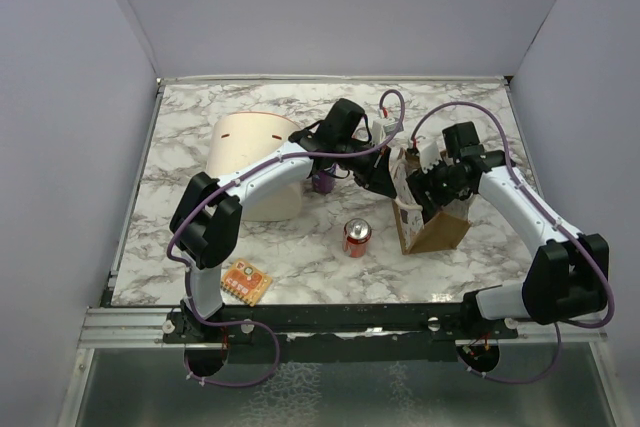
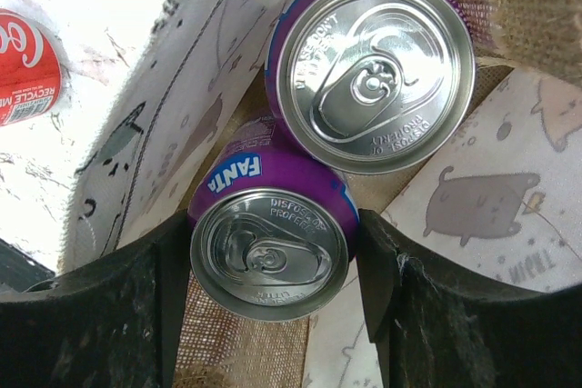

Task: Place the beverage into the canvas bag

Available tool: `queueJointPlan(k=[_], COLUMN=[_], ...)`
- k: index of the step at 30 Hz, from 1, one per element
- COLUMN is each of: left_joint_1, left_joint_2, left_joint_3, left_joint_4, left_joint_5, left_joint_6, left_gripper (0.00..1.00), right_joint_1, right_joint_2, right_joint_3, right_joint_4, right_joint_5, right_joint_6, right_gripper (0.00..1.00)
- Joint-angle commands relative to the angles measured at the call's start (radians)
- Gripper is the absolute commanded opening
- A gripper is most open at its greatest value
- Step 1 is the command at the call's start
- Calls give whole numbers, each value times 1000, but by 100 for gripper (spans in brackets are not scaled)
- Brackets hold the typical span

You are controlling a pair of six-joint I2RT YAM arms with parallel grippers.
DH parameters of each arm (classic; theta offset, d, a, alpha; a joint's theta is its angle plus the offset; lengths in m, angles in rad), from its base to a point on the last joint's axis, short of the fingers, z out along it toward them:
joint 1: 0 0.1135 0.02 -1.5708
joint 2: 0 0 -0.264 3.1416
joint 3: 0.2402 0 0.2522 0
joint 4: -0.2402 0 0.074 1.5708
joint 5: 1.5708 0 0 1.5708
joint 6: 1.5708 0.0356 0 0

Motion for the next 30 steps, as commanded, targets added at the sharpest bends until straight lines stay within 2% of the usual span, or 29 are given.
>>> queueJointPlan(k=[1, 11, 17, 24, 30], left_joint_1=[-6, -7, -7, -7, -7], left_joint_2=[-24, -26, -27, -30, -31], left_joint_3=[16, 12, 13, 15, 15], left_joint_4=[14, 15, 14, 14, 15], left_joint_5=[12, 14, 12, 13, 13], left_joint_6=[21, 24, 25, 27, 26], left_gripper=[0, 0, 0, 0, 0], right_joint_1=[0, 4, 4, 4, 4], right_joint_2=[9, 14, 27, 33, 15], right_joint_3=[7, -11, 2, 8, 17], right_joint_4=[94, 95, 68, 57, 50], right_joint_5=[-49, -103, -153, -143, -131], right_joint_6=[10, -5, -20, -24, -19], right_gripper=[12, 32, 37, 43, 56])
